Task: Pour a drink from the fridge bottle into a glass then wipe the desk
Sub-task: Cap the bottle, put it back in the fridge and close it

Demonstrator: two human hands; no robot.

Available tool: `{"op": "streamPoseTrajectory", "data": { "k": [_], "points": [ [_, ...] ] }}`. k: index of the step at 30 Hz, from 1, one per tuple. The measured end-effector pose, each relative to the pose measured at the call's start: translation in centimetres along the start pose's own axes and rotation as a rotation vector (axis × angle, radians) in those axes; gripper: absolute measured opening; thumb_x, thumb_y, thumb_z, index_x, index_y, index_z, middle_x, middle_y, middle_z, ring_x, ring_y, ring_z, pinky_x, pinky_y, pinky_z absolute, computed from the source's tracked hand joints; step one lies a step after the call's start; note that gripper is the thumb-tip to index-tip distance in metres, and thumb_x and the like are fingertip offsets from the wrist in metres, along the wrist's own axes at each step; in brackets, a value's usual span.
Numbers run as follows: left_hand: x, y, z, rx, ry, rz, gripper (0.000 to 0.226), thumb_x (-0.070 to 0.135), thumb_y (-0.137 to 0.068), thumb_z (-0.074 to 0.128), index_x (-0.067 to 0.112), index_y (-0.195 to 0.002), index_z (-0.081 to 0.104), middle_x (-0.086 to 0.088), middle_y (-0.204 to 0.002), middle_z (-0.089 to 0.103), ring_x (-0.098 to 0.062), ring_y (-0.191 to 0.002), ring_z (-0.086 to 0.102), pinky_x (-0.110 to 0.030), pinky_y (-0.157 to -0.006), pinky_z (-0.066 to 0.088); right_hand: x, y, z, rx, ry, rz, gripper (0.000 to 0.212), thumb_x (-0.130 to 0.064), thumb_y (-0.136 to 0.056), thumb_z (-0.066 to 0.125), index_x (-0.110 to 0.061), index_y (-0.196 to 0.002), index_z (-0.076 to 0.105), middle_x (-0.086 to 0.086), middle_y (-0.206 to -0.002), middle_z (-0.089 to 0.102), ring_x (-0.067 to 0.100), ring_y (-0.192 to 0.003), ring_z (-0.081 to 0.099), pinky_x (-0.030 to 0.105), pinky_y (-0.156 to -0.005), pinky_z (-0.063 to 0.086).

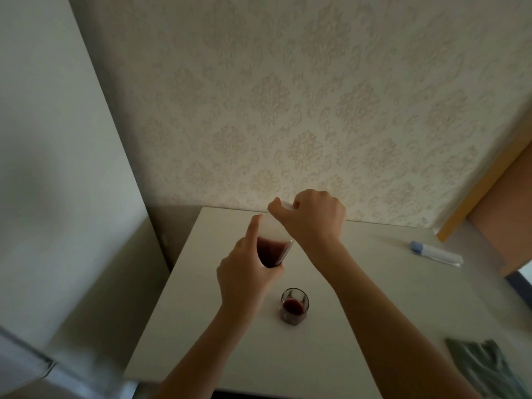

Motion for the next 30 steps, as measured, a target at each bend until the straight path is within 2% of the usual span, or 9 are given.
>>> {"op": "streamPoseTrajectory", "data": {
  "k": [5,8,10,15,18,20,25,28,30],
  "points": [
    [-1.1,0.6,-0.3,-0.061,0.066,0.039,0.094,0.05,-0.058,0.08,0.033,-0.137,0.032,0.01,-0.098,0.066,-0.008,-0.083,0.065,-0.019,-0.069,0.046,-0.5,2.1,0.4,-0.026,-0.138,-0.075,0.055,-0.061,-0.079,0.049,-0.015,-0.05,0.041,-0.006,-0.045,0.038,0.009,-0.041,0.031,0.023,-0.044,0.028],
    [-1.5,0.9,-0.7,-0.066,0.124,0.062,0.093,0.052,-0.058,0.08,0.033,-0.135,0.032,0.009,-0.097,0.067,-0.008,-0.083,0.065,-0.02,-0.071,0.052,-1.5,4.0,0.1,-0.116,-0.204,-0.155,0.045,-0.065,-0.082,0.042,-0.024,-0.082,0.06,-0.011,-0.074,0.056,0.004,-0.062,0.05,0.021,-0.058,0.038],
    [-1.9,1.1,-1.3,-0.062,0.15,0.074,0.094,0.051,-0.058,0.081,0.03,-0.136,0.033,0.008,-0.098,0.067,-0.008,-0.084,0.065,-0.02,-0.073,0.054,-2.0,5.2,-0.2,-0.186,-0.208,-0.203,0.046,-0.064,-0.084,0.042,-0.03,-0.11,0.057,-0.016,-0.091,0.056,0.002,-0.079,0.052,0.022,-0.072,0.041],
    [-4.0,2.1,-3.3,-0.061,0.227,-0.001,0.093,0.048,-0.058,0.083,0.028,-0.135,0.035,0.003,-0.109,0.066,-0.009,-0.092,0.063,-0.012,-0.077,0.043,-1.4,8.1,-1.6,-0.197,-0.219,-0.251,0.045,-0.054,-0.087,0.048,-0.032,-0.126,0.049,-0.016,-0.117,0.055,0.0,-0.105,0.048,0.02,-0.09,0.04],
    [-5.3,3.4,-4.6,-0.073,0.259,-0.053,0.094,0.046,-0.057,0.084,0.032,-0.135,0.033,0.001,-0.117,0.064,-0.016,-0.101,0.063,-0.02,-0.082,0.042,-1.5,10.0,-1.9,-0.222,-0.215,-0.282,0.049,-0.054,-0.087,0.048,-0.034,-0.132,0.043,-0.016,-0.136,0.046,0.001,-0.122,0.04,0.02,-0.098,0.034],
    [-5.9,4.7,-5.9,-0.068,0.28,-0.077,0.094,0.045,-0.057,0.084,0.032,-0.135,0.034,0.002,-0.122,0.061,-0.019,-0.107,0.06,-0.022,-0.086,0.04,-2.0,11.4,-1.9,-0.257,-0.187,-0.323,0.056,-0.056,-0.087,0.046,-0.035,-0.138,0.035,-0.017,-0.146,0.036,0.002,-0.131,0.032,0.026,-0.106,0.032],
    [-7.2,9.3,-9.8,-0.045,0.325,-0.181,0.097,0.042,-0.054,0.086,0.041,-0.134,0.032,0.007,-0.125,0.058,-0.017,-0.111,0.056,-0.031,-0.089,0.044,-2.9,15.5,-1.5,-0.379,-0.137,-0.429,0.072,-0.062,-0.086,0.041,-0.04,-0.145,0.006,-0.017,-0.155,0.006,0.006,-0.142,0.01,0.035,-0.115,0.019],
    [-7.8,13.5,-12.6,0.005,0.382,-0.269,0.093,0.039,-0.05,0.087,0.049,-0.125,0.034,0.015,-0.122,0.056,-0.013,-0.109,0.055,-0.04,-0.092,0.048,-3.4,18.8,-1.2,-0.465,-0.154,-0.473,0.073,-0.065,-0.084,0.037,-0.043,-0.144,0.002,-0.018,-0.155,0.003,0.007,-0.143,0.005,0.034,-0.114,0.014],
    [-8.2,16.9,-14.6,0.051,0.392,-0.319,0.092,0.033,-0.051,0.089,0.054,-0.121,0.032,0.023,-0.117,0.051,-0.007,-0.108,0.051,-0.035,-0.09,0.046,-4.3,21.4,-0.9,-0.522,-0.178,-0.516,0.07,-0.066,-0.084,0.037,-0.046,-0.143,0.004,-0.015,-0.156,0.007,0.01,-0.143,0.008,0.038,-0.115,0.015]
  ]
}}
Point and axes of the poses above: each hand's wrist, its own y-axis away from the middle knuckle, its own z-axis out of the palm, x = y × z, the point moved 10 cm from there along -y, towards the middle knuckle
